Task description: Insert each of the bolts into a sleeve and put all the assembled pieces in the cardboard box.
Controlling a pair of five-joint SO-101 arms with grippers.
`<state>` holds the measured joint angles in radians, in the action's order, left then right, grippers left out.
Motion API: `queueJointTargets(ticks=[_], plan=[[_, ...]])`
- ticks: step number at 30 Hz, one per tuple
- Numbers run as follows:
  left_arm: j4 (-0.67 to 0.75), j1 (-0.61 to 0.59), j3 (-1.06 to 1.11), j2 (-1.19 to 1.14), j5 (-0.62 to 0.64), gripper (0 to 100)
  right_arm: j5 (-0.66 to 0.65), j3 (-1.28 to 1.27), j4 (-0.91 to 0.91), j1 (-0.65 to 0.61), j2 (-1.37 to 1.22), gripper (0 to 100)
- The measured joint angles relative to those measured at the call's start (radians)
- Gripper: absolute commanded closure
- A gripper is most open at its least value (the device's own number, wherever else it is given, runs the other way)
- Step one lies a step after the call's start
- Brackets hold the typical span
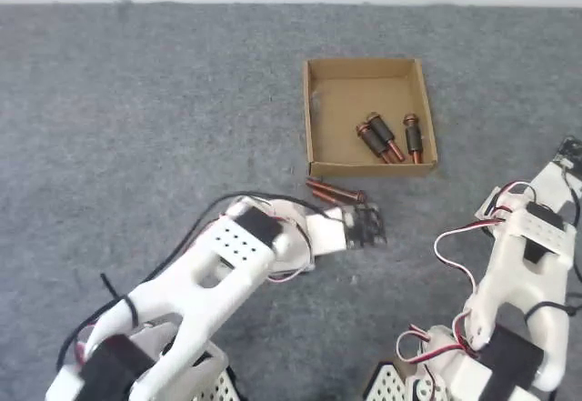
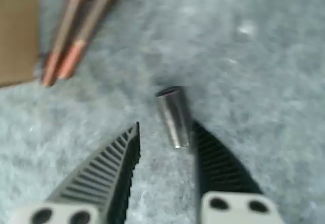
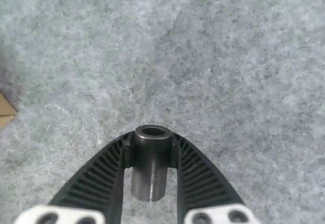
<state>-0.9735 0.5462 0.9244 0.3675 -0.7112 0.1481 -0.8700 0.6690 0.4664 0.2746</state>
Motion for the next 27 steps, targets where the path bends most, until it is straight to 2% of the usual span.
queueJointTargets(ticks=[3,9,21,27], plan=[[0.006,0.032,0.0,-0.014,-0.063,78,0.0,0.0,0.0,0.0,0.0,99.1],[0.012,0.048,-0.114,-0.066,-0.075,78,0.0,0.0,-0.021,0.0,0.0,99.1],[0.012,0.043,-0.476,-0.451,-0.089,78,0.0,0.101,-0.014,0.0,-0.143,99.2],[0.012,0.046,-0.528,-0.514,-0.103,78,0.0,0.101,-0.014,0.0,-0.144,99.2]])
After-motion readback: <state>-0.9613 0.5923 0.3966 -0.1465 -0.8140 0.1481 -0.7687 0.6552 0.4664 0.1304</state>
